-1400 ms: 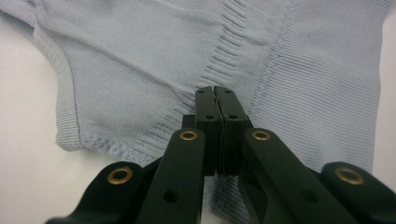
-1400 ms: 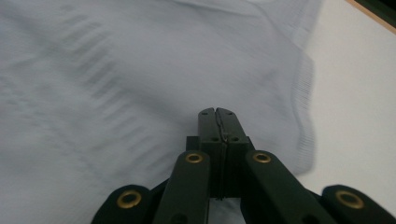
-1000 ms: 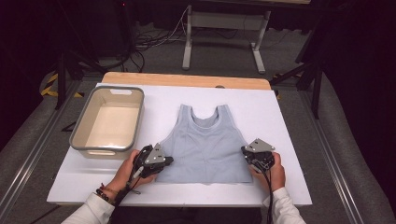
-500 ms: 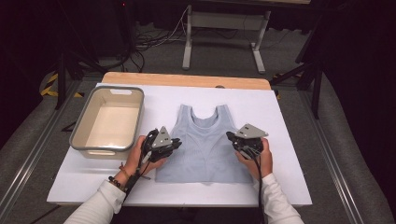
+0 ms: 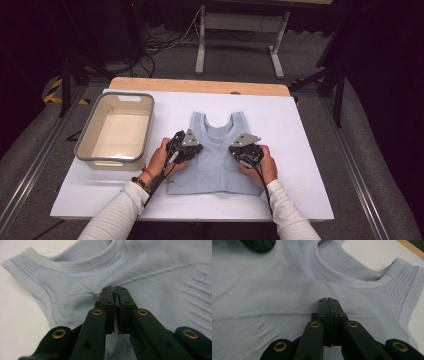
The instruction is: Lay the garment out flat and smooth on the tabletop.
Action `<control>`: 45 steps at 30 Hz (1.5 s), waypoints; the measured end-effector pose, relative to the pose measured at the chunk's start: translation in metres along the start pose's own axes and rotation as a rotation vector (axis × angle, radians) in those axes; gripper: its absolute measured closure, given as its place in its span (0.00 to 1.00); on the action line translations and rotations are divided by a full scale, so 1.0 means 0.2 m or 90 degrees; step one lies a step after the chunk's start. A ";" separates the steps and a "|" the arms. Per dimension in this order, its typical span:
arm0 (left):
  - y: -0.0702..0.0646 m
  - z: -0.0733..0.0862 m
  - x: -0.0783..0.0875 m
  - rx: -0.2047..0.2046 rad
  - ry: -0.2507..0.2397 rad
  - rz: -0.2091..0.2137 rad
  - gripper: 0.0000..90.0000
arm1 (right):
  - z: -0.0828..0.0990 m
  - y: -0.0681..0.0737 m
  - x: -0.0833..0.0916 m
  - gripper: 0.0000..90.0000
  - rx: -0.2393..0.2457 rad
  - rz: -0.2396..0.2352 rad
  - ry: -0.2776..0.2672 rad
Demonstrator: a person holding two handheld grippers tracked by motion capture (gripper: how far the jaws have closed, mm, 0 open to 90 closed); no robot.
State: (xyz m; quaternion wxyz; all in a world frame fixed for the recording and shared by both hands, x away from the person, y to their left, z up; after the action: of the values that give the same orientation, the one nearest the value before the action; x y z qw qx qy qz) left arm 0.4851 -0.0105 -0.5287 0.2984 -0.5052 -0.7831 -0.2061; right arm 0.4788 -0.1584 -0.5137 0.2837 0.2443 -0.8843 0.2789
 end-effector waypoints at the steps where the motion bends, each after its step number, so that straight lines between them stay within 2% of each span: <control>1: 0.00 0.00 0.00 0.004 -0.007 0.003 0.95 | 0.01 0.01 -0.01 0.99 0.011 0.002 0.008; 3: 0.00 0.00 0.00 0.011 -0.011 0.009 0.95 | 0.03 0.02 -0.02 0.99 0.011 0.002 0.008; 5: 0.00 0.00 0.01 0.012 -0.014 0.002 0.95 | 0.03 0.01 -0.01 0.99 0.002 0.002 0.001; 9: -0.02 -0.05 0.08 0.006 -0.060 0.001 0.94 | 0.01 0.01 0.06 0.98 -0.022 -0.008 -0.033; 10: -0.03 -0.06 0.10 -0.002 -0.066 0.001 0.94 | 0.00 0.02 0.11 0.97 -0.022 -0.017 -0.050; 12: -0.07 -0.07 0.15 -0.026 -0.070 -0.002 0.94 | 0.00 0.03 0.14 0.97 -0.020 -0.020 -0.061; 14: -0.10 -0.07 0.19 -0.044 -0.072 -0.002 0.93 | 0.00 0.04 0.23 0.95 -0.018 -0.027 -0.087; 15: -0.11 -0.07 0.21 -0.054 -0.073 -0.006 0.93 | 0.00 0.04 0.23 0.95 -0.018 -0.027 -0.087; 19: -0.17 -0.05 0.30 -0.066 -0.110 -0.008 0.94 | 0.03 0.04 0.31 0.88 -0.014 -0.022 -0.103; 22: -0.19 -0.03 0.37 -0.069 -0.127 -0.011 0.94 | 0.03 0.04 0.38 0.84 -0.021 -0.027 -0.125; 25: -0.22 -0.03 0.43 -0.073 -0.151 0.002 0.92 | 0.03 0.03 0.45 0.77 -0.028 -0.026 -0.149; 27: -0.26 0.00 0.47 -0.096 -0.151 0.001 0.92 | 0.04 0.05 0.49 0.71 -0.026 -0.029 -0.157; 29: -0.28 0.02 0.49 -0.098 -0.154 0.008 0.90 | 0.05 0.06 0.51 0.66 -0.030 -0.035 -0.166; 32: -0.32 0.06 0.52 -0.108 -0.152 0.010 0.86 | 0.07 0.10 0.54 0.59 -0.015 -0.037 -0.171; 33: -0.32 0.06 0.52 -0.108 -0.152 0.010 0.80 | 0.07 0.10 0.54 0.59 -0.015 -0.037 -0.171; 34: -0.32 0.08 0.52 -0.114 -0.147 0.000 0.80 | 0.08 0.11 0.54 0.54 -0.015 -0.033 -0.169; 38: -0.34 0.12 0.53 -0.114 -0.150 0.006 0.67 | 0.14 0.13 0.54 0.38 -0.025 -0.025 -0.171; 40: -0.35 0.14 0.54 -0.108 -0.151 0.011 0.65 | 0.14 0.13 0.55 0.36 -0.024 -0.023 -0.172; 42: -0.37 0.15 0.53 -0.106 -0.153 0.026 0.59 | 0.17 0.13 0.54 0.31 -0.030 -0.016 -0.170; 45: -0.39 0.18 0.52 -0.101 -0.148 0.031 0.55 | 0.18 0.12 0.55 0.26 -0.040 -0.011 -0.173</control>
State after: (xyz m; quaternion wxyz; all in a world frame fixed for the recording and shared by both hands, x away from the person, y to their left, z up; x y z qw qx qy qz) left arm 0.3724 0.0496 -0.4858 0.1694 -0.5665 -0.7812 -0.2004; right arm 0.3725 -0.1935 -0.4770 0.1713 0.2785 -0.9208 0.2126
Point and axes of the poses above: each handheld gripper's, and its own axes: x roughly backward along the jaws, z roughly out of its underside, y roughly to its left, the point moved 10 cm from there along -x, roughly forward along the jaws, and after that the axes turned 8 degrees about z, right-handed, at the moved point
